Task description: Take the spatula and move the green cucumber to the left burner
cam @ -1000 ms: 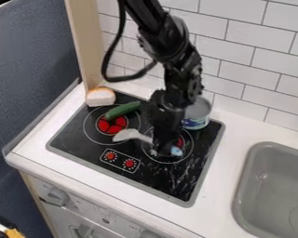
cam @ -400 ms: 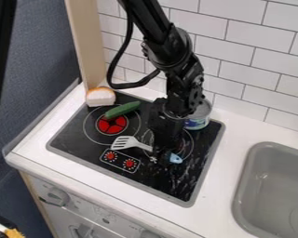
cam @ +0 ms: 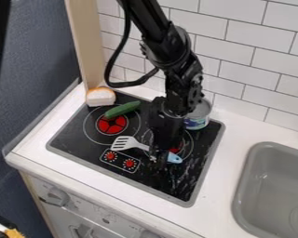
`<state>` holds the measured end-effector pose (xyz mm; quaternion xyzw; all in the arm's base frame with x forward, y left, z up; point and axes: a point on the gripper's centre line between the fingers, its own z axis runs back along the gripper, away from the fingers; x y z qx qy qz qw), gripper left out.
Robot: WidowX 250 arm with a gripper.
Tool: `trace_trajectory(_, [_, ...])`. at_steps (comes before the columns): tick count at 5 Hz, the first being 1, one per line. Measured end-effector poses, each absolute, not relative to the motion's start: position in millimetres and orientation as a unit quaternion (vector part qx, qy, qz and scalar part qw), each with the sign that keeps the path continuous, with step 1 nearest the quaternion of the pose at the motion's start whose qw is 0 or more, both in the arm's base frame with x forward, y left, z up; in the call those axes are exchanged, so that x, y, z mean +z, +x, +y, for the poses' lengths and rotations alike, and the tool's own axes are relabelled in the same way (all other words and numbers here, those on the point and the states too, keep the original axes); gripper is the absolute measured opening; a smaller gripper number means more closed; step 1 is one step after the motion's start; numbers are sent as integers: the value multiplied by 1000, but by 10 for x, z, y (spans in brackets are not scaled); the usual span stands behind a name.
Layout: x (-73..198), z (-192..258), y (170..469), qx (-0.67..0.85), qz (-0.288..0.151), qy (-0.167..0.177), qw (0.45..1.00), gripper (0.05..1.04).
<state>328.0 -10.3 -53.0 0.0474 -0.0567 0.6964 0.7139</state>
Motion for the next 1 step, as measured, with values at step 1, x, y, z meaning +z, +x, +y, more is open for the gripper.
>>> trace_trajectory(1, [-229,-181,3342,687,-85,21,721,1005])
